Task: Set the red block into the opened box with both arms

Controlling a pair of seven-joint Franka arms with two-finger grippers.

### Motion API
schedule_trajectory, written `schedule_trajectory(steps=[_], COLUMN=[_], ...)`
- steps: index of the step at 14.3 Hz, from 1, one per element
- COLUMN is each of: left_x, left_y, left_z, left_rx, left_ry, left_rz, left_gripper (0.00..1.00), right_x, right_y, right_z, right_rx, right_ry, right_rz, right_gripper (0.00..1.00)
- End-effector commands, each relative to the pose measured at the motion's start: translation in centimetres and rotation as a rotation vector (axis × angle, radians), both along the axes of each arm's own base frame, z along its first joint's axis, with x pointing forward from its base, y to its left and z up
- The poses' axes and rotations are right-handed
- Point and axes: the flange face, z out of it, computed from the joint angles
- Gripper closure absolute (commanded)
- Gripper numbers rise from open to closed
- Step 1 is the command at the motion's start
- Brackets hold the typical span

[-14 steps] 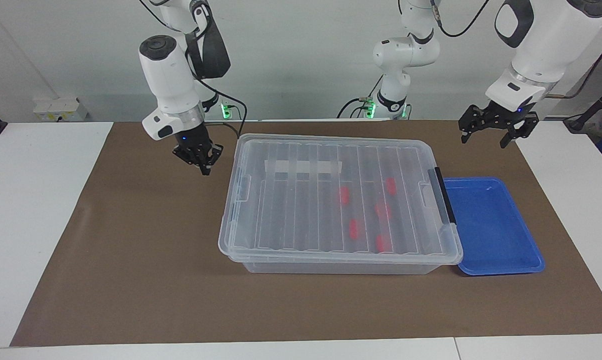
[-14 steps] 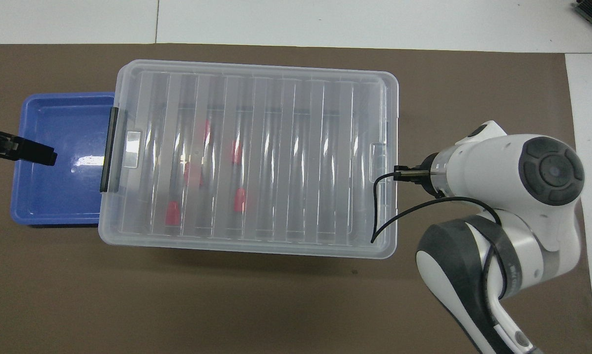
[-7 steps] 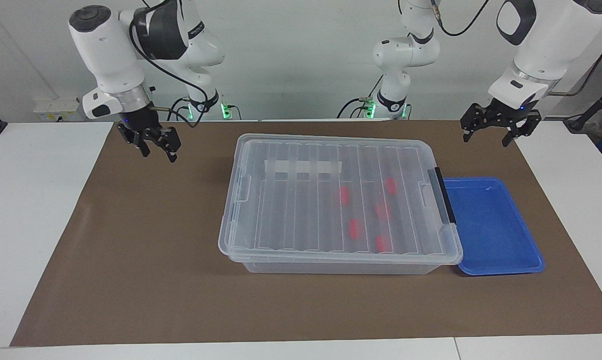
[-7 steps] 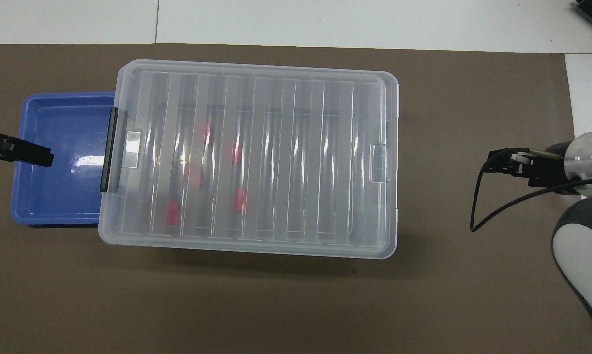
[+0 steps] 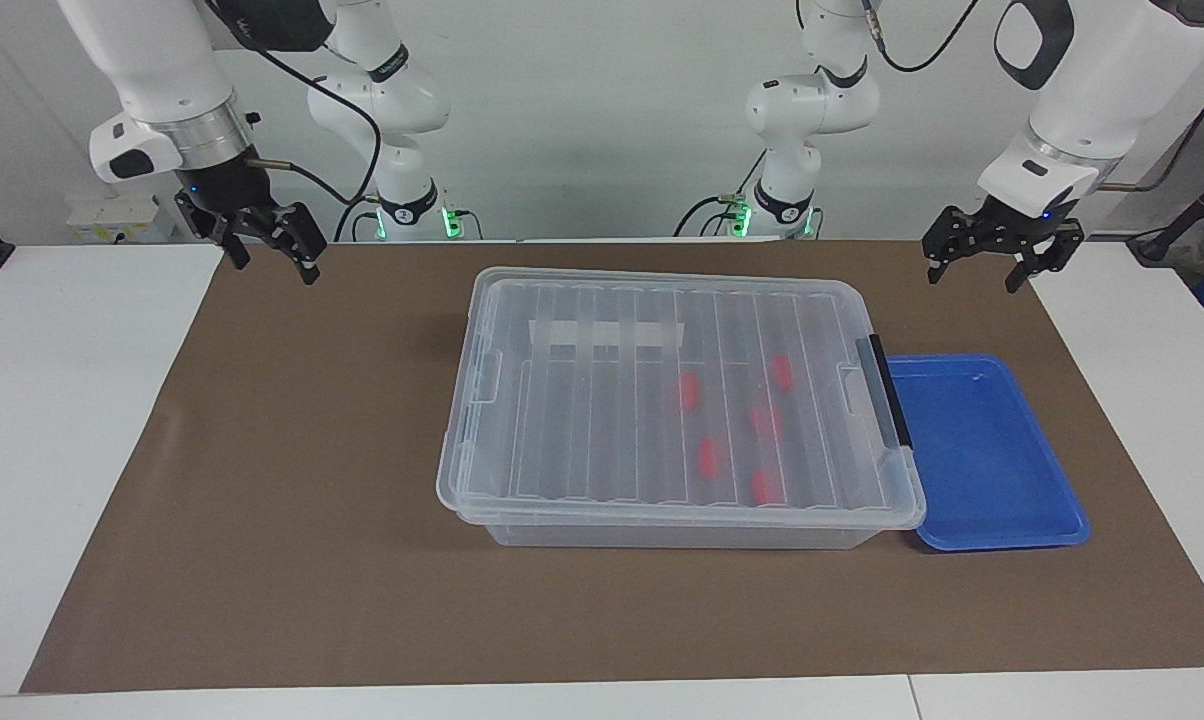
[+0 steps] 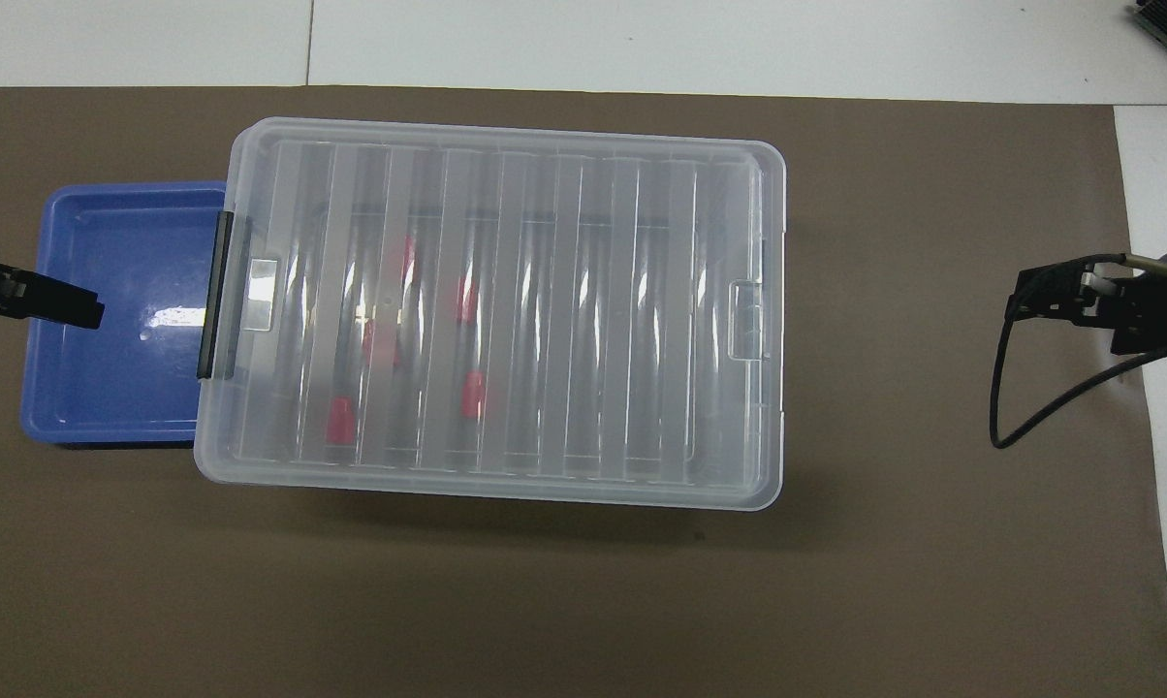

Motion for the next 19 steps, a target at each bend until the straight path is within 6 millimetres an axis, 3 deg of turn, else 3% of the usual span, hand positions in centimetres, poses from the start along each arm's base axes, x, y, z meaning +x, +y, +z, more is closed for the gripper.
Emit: schedule_trajectory(steps=[1,6,19], left_x=[-0.4,-0.4,-0.4], left_y=[0.2,0.3,0.3], left_z=[0.6,0.6,0.6], left_rx=[-0.009,-0.009,-0.009], left_ry=[0.003,0.003,0.003], left_rz=[0.015,0.017,0.017], left_gripper=[0.0,0.0,0.0], right_x=[1.0,-0.1,-0.4], right_y=[0.2,0.3,0.0], right_z=[0.2,-0.4,-0.8], right_rx=[-0.03,-0.027,-0.027], right_ry=[0.022,0.041,0.06], right_rz=[0.027,0.03,0.078], right_gripper=[0.0,0.0,0.0])
